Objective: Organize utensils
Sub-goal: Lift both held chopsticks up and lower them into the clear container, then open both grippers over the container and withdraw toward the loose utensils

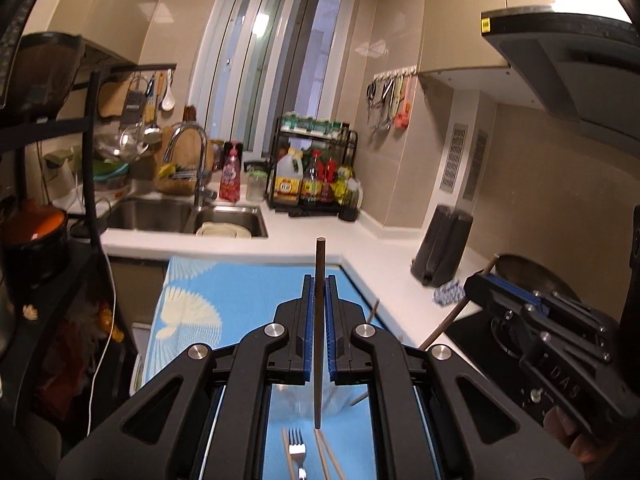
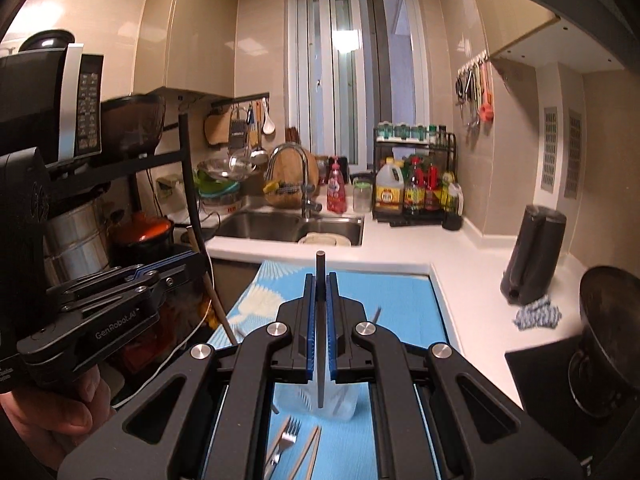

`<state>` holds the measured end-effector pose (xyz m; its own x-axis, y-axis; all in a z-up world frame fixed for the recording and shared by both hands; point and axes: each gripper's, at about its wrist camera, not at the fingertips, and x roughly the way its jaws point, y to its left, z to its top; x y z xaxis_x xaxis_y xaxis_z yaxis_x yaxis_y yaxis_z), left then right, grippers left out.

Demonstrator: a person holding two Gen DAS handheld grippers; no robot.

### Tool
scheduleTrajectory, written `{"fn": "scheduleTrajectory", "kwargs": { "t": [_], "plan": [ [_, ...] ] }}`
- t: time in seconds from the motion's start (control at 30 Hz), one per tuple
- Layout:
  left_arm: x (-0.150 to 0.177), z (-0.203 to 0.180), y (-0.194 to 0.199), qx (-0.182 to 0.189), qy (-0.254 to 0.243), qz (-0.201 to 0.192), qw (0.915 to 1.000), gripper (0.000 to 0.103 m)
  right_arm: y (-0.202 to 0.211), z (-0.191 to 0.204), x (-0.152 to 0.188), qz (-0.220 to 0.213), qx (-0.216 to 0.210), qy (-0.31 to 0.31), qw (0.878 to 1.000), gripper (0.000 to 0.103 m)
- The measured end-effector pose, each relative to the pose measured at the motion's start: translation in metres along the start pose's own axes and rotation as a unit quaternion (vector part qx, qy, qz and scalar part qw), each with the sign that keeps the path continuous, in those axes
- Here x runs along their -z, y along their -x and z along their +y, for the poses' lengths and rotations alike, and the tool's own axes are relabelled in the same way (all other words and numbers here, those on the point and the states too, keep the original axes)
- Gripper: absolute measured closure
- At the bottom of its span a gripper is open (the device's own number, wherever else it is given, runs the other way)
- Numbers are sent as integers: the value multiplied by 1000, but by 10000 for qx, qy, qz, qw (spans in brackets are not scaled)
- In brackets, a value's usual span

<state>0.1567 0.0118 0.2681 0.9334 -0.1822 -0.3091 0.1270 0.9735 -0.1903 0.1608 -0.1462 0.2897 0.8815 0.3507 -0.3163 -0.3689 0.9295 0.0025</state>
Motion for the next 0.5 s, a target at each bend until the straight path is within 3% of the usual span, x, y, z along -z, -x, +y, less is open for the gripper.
{"fn": "scheduleTrajectory", "kwargs": {
  "t": [0.13,0.27,0.5],
  "plan": [
    [-23,1,-17,-3,26,-253,9997,98,-17,-6,-20,-225,125,-14,9997,98],
    [-27,8,-46,-141,-13,-281,9995,98,-47,-12,-17,-156,182,-32,9997,98],
    [15,32,-105,-298,27,326,9990,98,-99,-22,29,394,182,-170,9989,98]
  ]
}}
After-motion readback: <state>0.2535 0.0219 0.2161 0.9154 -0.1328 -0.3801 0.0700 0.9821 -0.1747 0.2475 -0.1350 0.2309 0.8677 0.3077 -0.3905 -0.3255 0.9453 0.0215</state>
